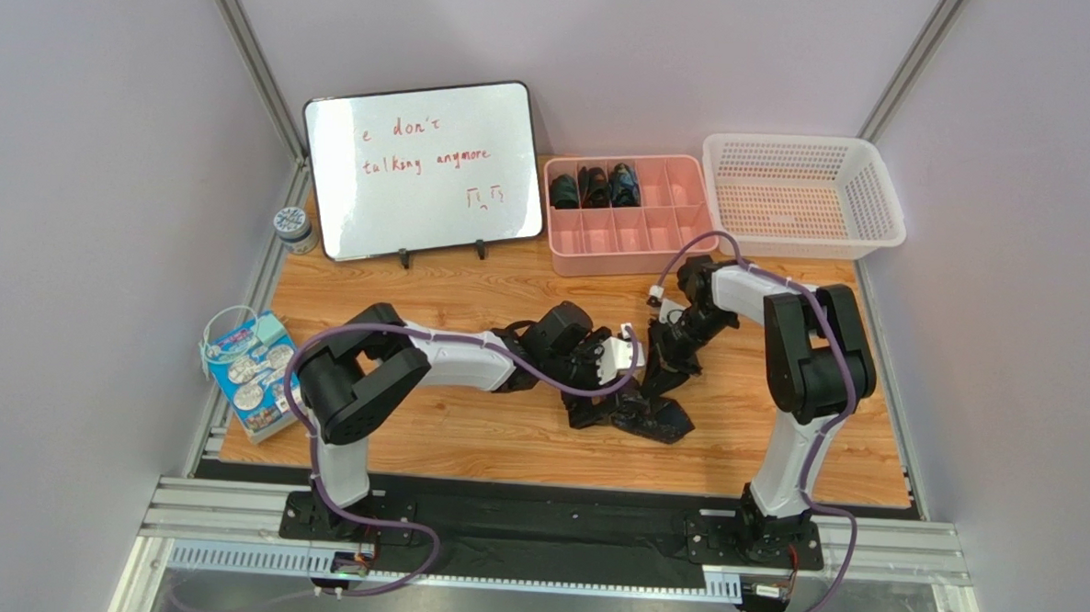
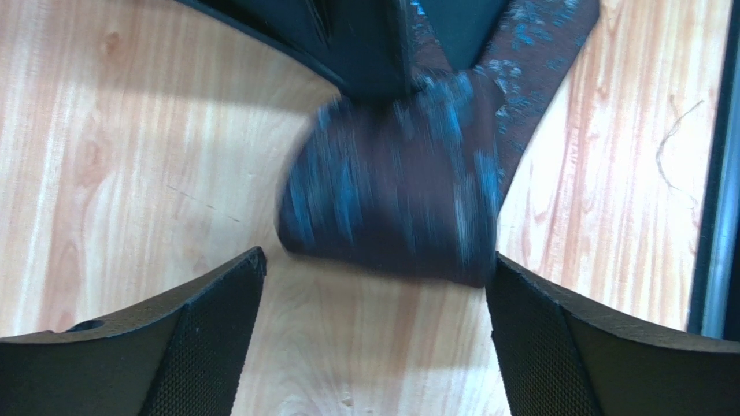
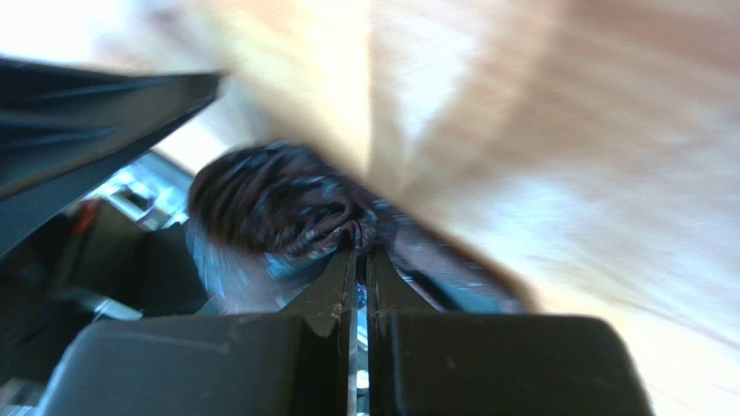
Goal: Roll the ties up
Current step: Roll the tie at the center of the board.
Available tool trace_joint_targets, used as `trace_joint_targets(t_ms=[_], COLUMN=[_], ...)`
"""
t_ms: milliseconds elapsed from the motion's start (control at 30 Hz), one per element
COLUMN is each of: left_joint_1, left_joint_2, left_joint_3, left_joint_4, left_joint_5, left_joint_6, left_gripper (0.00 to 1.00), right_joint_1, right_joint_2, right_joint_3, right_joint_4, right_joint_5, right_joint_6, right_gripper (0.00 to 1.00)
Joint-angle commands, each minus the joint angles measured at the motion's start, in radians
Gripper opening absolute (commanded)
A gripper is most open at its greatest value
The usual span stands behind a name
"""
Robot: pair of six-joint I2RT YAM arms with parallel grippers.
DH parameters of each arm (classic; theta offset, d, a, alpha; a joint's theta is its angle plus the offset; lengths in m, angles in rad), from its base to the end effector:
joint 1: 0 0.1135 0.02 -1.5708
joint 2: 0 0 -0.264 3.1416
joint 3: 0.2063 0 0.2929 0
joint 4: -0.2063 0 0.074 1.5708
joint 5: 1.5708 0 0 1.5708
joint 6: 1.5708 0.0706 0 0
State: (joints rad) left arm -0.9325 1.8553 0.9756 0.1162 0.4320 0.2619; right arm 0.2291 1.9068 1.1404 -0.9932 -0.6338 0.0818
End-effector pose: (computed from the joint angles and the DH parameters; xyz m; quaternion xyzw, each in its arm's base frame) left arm 0.2282 -0.3572 0.0887 0.5747 0.6954 -0.3124 0.2974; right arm 0.3125 0.1158 0.0786 0.0403 -0.9456 -0.2926 0.1365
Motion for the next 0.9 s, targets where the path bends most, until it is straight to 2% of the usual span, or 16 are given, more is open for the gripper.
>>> trace_joint_targets(t_ms=[0, 233, 467, 600, 733, 867], left_joint_1=[-0.006, -0.006, -0.025, -0.028, -0.031, -0.038], left_joint_2=[-0.025, 0.022, -0.015, -0.024, -0.097, -0.087], left_joint_3=[0.003, 0.005, -0.051, -0.057, -0.127, -0.117], left_joint_4=[0.025, 0.068, 0.183, 0.218, 0.313, 0.309], left_joint_5=[0.028, 0.04, 0.028, 0.034, 0.068, 0.015], left_joint_6=[-0.067, -0.052, -0.059, -0.119, -0.168, -0.176], left_gripper=[0.99, 0.98, 0.98, 0.98, 1.0, 1.0], right_joint_1=[0.032, 0.087, 0.092, 0.093, 0.093, 0.093], right_joint_2=[0.029, 0.015, 0.029, 0.029, 0.031, 0.038], right_joint_3=[-0.004, -0.013, -0.001, 0.015, 0.019, 0.018], right_joint_4=[0.107, 0.122, 0.12, 0.113, 0.108, 0.108], right_joint_5=[0.266, 0.263, 0.264, 0.264, 0.27, 0.269], right_joint_6=[-0.036, -0.034, -0.036, -0.034, -0.042, -0.042], right_gripper=[0.0, 0.0, 0.0, 0.0, 0.0, 0.0])
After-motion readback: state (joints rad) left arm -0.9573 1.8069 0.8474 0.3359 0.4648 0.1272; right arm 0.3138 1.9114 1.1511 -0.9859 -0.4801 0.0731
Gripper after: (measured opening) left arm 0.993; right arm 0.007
